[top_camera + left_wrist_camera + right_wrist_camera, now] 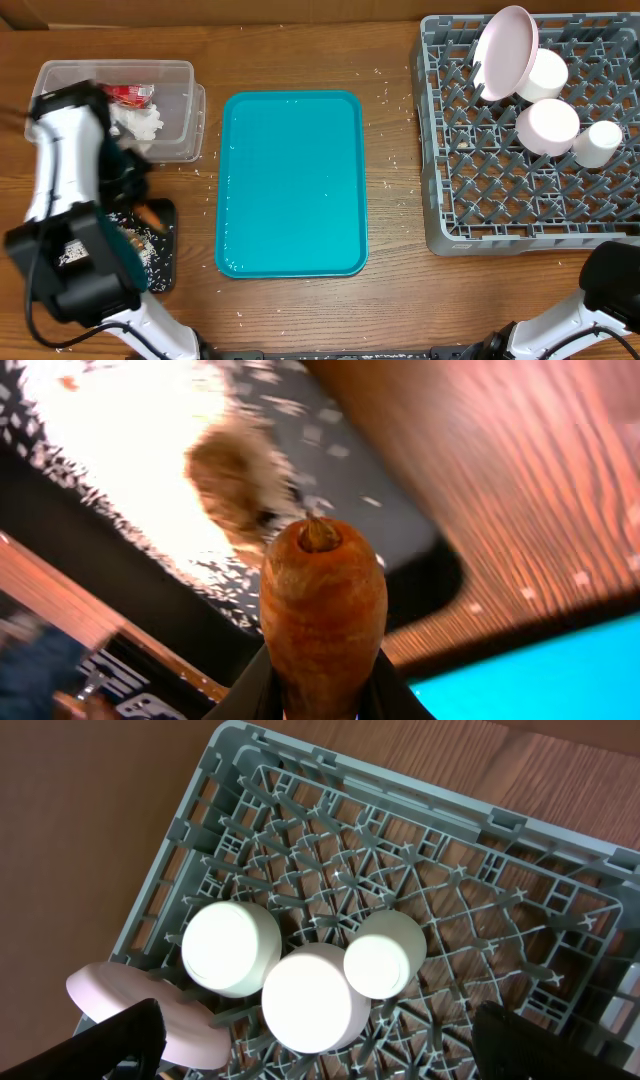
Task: Sort waste into correct bins and load items into the dishwasher
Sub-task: 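Release the carrot onto the rice on the black tray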
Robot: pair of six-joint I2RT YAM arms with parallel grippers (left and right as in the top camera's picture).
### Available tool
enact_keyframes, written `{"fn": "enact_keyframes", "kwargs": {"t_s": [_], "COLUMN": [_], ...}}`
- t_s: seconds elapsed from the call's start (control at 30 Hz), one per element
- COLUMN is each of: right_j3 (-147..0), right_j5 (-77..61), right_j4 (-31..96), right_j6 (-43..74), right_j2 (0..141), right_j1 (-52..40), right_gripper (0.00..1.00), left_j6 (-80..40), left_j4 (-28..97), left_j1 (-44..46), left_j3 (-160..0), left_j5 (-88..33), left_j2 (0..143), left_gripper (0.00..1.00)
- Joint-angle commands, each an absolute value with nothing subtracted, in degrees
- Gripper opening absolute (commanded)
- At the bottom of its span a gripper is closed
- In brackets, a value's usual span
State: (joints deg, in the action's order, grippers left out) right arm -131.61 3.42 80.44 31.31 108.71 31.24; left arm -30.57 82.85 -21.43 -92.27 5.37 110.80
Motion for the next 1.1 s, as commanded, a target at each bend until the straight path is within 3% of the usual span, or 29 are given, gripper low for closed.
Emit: {"fn": "enact_keyframes", "kwargs": {"t_s": [0.0, 0.33, 0.57, 0.7, 1.07], "right_j3": [-131.59, -131.59, -131.59, -131.59, -131.59], "right_j5": [3.99, 3.99, 3.99, 3.99, 3.99], "right_j4": [80.07, 80.07, 80.07, 80.07, 80.07], "right_j6": [31.55, 31.55, 31.55, 31.55, 31.57], "right_j2": [107.15, 107.15, 107.15, 107.15, 107.15], "right_j1": [31.24, 31.24, 31.24, 31.24, 31.24], "right_gripper": [1.00, 1.00, 1.00, 1.00, 1.00], "left_j6": [-32.40, -32.86, -33.01, -33.01, -29.36], "left_j4": [83.09, 79.70, 74.87, 73.14, 73.03], "left_j1": [-29.69, -43.66, -46.48, -46.30, -46.11], "left_j3": [-93.06, -89.80, -84.07, -81.78, -81.36], "left_j5": [2.81, 2.44, -0.03, -1.19, -4.95], "left_j2": [110.48, 110.48, 110.48, 110.48, 110.43], "left_gripper": [0.06, 0.13, 0.15, 0.33, 0.31]}}
